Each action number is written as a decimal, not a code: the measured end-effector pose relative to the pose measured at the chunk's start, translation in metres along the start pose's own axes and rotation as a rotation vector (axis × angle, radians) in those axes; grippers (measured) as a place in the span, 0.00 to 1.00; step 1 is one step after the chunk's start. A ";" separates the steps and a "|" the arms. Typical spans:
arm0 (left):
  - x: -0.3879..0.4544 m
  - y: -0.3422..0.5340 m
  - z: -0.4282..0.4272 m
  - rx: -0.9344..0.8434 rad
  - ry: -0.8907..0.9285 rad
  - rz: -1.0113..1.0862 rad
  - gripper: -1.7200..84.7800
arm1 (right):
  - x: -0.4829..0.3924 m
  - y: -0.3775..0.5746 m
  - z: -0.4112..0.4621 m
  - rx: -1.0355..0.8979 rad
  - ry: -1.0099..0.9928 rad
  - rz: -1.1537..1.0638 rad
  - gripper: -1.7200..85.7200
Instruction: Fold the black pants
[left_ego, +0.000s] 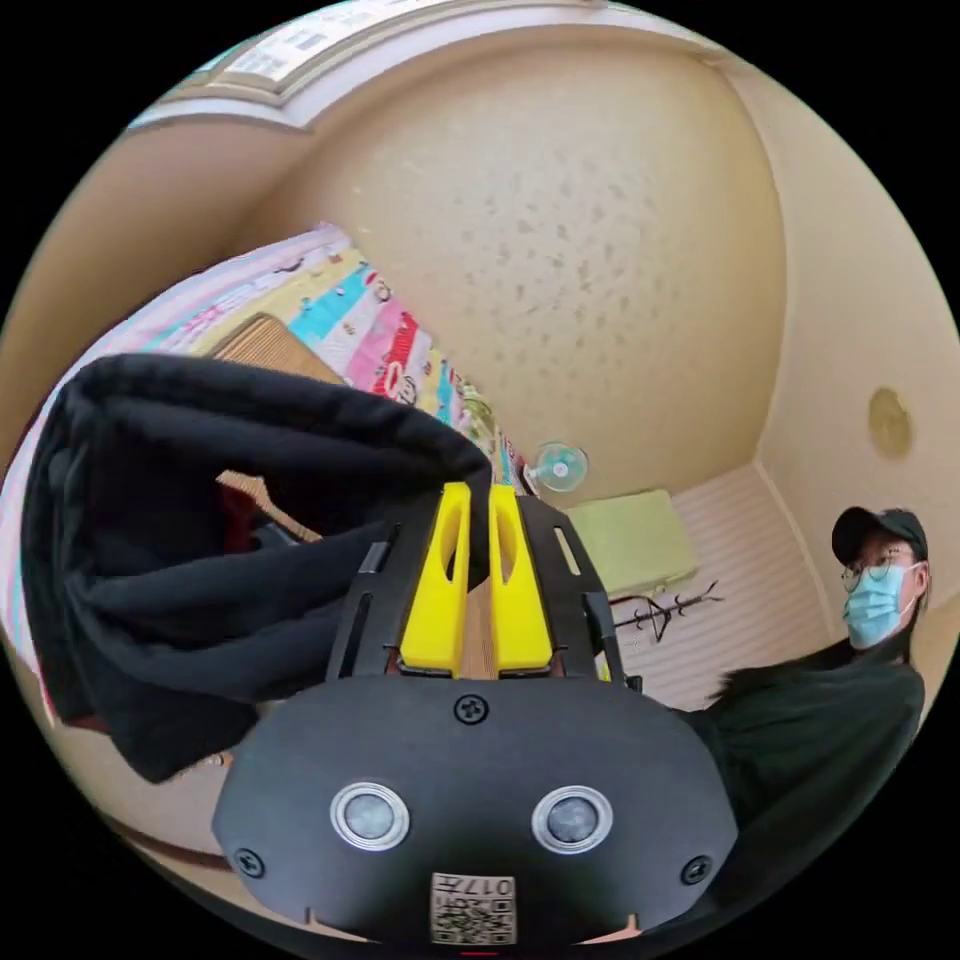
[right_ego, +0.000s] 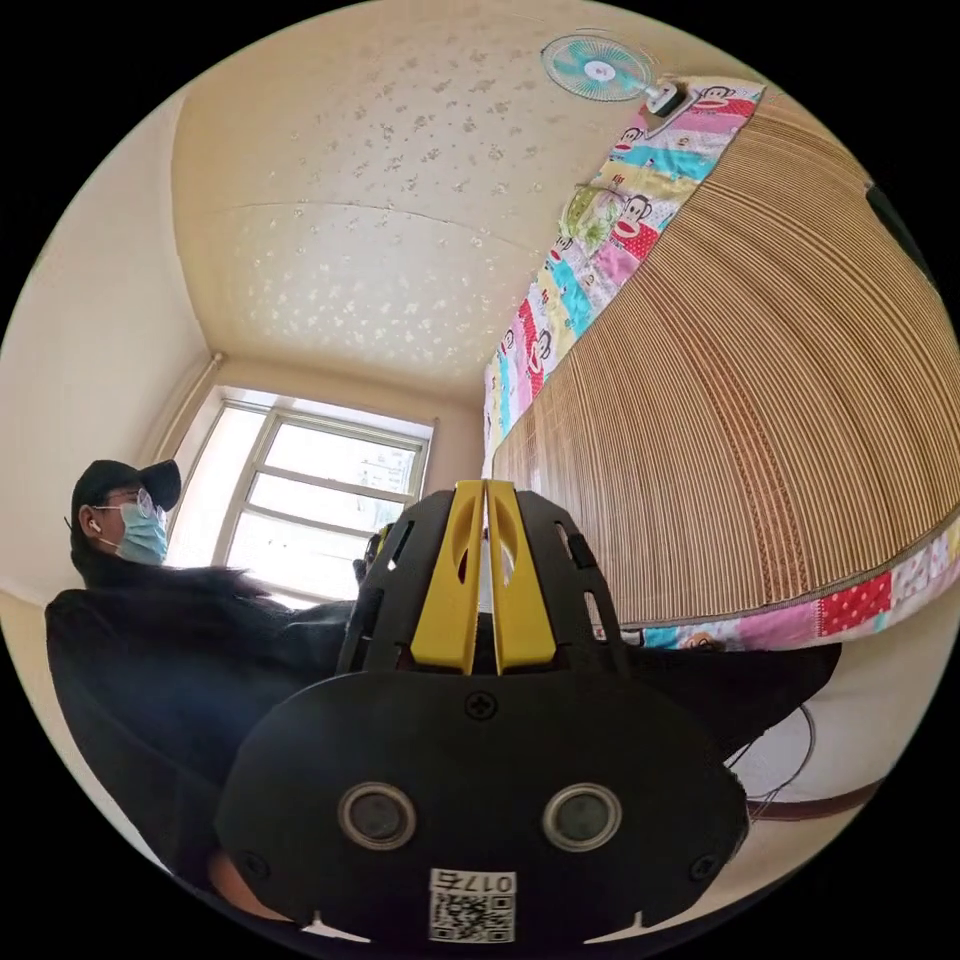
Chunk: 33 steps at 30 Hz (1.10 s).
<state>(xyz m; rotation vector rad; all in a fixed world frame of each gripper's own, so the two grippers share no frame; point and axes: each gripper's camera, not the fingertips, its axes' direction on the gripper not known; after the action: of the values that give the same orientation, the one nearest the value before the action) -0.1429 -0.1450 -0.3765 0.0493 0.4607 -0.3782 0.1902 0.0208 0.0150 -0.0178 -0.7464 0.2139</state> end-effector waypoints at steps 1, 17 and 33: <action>0.021 -0.005 0.017 -0.019 0.029 0.050 0.06 | 0.006 -0.002 -0.006 0.033 -0.029 -0.001 0.02; 0.197 0.201 0.411 -0.874 0.344 0.070 0.01 | 0.081 -0.089 0.034 -0.455 0.387 -0.032 0.03; 0.069 0.230 0.384 -0.443 -0.255 -0.508 0.08 | 0.256 -0.157 0.472 -1.102 0.281 -0.175 0.13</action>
<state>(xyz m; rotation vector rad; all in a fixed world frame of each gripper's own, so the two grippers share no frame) 0.1615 -0.0049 -0.0714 -0.5495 0.2905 -0.7614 0.0835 -0.1098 0.5478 -1.0045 -0.5039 -0.3813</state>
